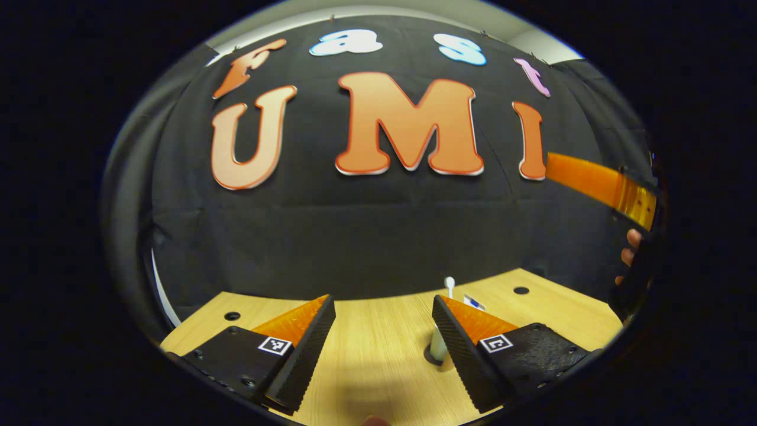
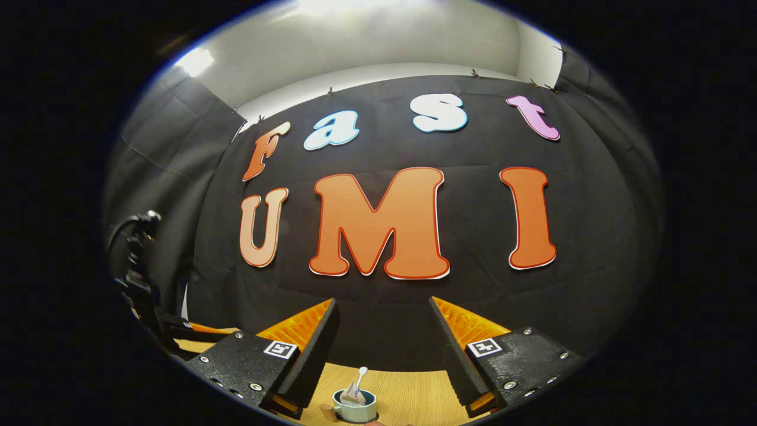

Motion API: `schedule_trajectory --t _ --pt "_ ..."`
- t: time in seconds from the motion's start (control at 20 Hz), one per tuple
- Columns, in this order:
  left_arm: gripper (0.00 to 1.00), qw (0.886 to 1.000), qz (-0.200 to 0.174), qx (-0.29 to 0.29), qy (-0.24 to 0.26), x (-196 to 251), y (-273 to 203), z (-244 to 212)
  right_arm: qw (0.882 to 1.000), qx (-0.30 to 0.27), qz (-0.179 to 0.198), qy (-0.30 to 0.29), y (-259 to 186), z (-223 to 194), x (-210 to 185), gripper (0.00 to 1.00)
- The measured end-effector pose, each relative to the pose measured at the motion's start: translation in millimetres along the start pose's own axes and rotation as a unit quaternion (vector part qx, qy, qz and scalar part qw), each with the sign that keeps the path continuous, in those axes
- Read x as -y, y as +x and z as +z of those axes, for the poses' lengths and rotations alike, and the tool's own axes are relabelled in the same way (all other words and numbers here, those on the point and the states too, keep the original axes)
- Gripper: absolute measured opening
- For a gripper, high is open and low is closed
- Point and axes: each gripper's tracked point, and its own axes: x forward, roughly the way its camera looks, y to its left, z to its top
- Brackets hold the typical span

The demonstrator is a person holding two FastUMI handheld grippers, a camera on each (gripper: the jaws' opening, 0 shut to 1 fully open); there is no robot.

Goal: Put the toothbrush and toothpaste on the desktop into the cup, then pick up the cup and place it on the coaster on the desktop.

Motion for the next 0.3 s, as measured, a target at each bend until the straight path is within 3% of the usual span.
schedule_trajectory --t 0.15,0.3 --pt "0.99 0.998 0.031 0.046 0.016 -5 -9 19 1.000 -0.005 0.018 0.013 3 2 -20 0.89" --pt "0.99 0.997 0.036 0.068 0.001 -20 -25 45 0.999 -0.015 0.028 0.024 6 -2 -35 0.89"
